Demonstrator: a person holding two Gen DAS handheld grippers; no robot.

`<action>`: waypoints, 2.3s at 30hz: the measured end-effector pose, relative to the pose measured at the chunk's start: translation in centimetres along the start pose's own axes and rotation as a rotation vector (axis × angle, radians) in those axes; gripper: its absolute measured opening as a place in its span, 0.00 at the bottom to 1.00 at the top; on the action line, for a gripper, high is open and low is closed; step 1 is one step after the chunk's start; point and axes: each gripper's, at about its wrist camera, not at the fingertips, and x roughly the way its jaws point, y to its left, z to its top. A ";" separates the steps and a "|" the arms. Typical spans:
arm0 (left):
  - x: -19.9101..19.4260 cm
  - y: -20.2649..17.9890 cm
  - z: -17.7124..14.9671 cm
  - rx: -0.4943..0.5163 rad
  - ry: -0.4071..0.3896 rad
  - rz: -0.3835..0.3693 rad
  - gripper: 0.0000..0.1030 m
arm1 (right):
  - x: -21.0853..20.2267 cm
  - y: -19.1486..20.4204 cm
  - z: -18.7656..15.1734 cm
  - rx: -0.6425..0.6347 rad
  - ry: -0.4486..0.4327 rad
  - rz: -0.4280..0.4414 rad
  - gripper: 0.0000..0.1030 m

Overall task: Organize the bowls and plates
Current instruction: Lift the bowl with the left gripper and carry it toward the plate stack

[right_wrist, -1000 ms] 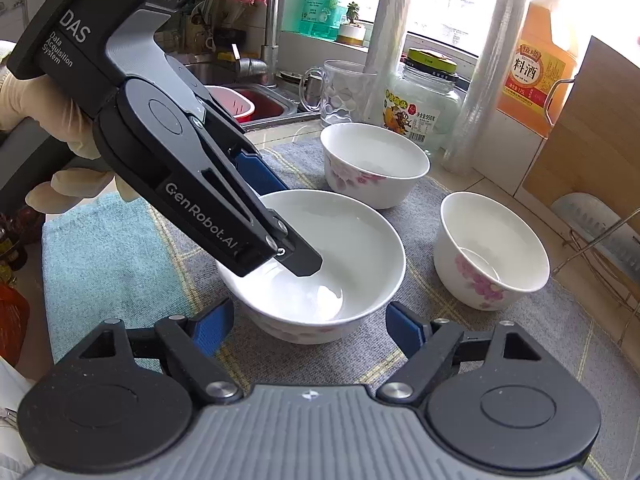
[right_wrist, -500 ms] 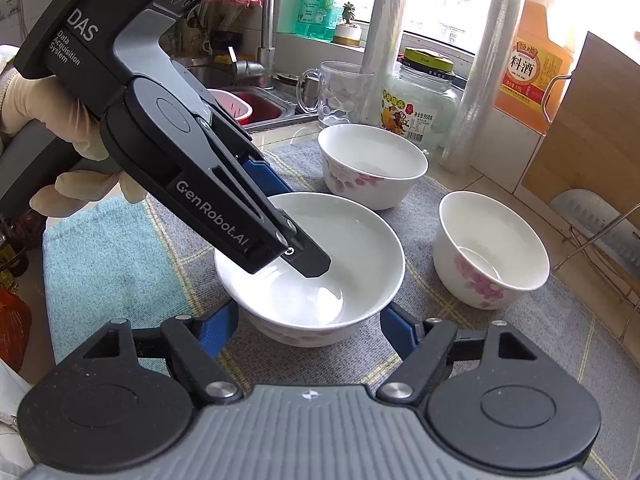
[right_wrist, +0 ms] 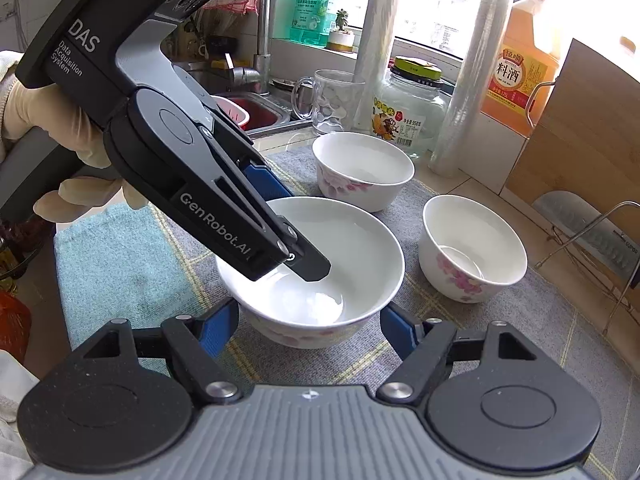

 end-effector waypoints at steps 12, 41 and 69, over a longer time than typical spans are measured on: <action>1.5 -4.2 1.8 0.091 0.000 -0.077 0.50 | -2.7 -1.5 -2.4 0.071 0.024 -0.075 0.79; 6.3 -12.8 4.9 0.255 0.031 -0.242 0.50 | -7.5 -5.7 -8.8 0.231 0.096 -0.249 0.79; 7.0 -13.6 5.1 0.250 0.013 -0.260 0.68 | -6.9 -6.6 -10.0 0.306 0.124 -0.236 0.80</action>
